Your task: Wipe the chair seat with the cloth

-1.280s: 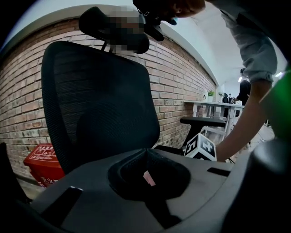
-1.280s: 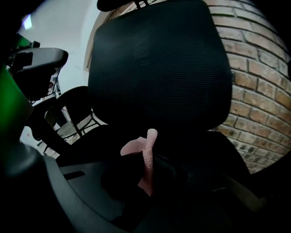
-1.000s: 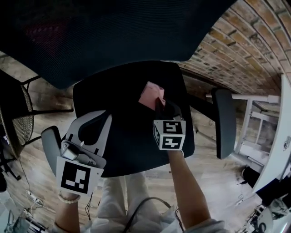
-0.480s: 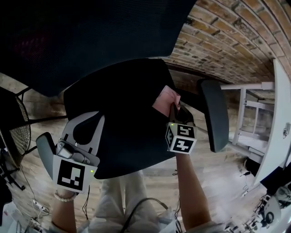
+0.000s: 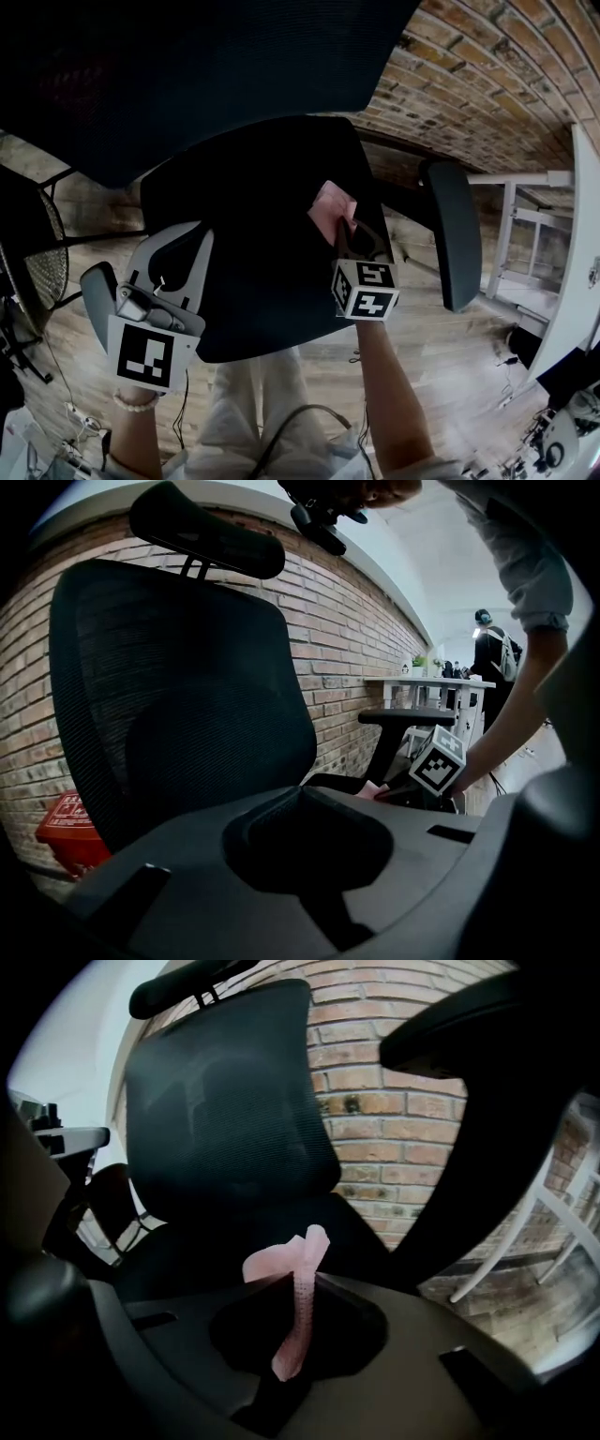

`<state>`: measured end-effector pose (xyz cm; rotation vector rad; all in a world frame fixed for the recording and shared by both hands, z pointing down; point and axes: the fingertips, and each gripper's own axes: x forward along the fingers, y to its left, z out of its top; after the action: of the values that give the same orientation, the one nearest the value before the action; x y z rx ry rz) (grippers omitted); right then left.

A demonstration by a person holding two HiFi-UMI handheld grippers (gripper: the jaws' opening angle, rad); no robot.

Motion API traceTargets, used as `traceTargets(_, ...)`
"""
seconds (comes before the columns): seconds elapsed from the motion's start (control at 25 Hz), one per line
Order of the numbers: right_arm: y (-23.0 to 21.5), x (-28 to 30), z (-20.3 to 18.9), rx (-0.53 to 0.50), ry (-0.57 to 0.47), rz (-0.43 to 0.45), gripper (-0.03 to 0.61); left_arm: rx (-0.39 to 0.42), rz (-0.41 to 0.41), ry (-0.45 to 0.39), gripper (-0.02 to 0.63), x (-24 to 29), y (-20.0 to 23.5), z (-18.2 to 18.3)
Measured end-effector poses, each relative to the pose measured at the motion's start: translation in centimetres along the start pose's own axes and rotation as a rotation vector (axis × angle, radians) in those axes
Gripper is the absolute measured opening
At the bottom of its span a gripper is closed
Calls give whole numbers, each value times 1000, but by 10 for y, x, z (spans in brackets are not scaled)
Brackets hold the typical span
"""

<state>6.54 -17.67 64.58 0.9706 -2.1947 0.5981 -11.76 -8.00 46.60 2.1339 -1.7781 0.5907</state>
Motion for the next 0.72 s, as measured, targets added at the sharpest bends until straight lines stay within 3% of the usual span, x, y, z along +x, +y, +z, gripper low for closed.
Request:
traceTargets(0.44, 116, 5, -26, -10, 24, 237, 54, -37, 48, 12, 18, -27, 7, -21)
traceTargets(0.72, 196, -11, -57, -71, 66, 401, 54, -45, 60, -7, 18, -40, 9, -24)
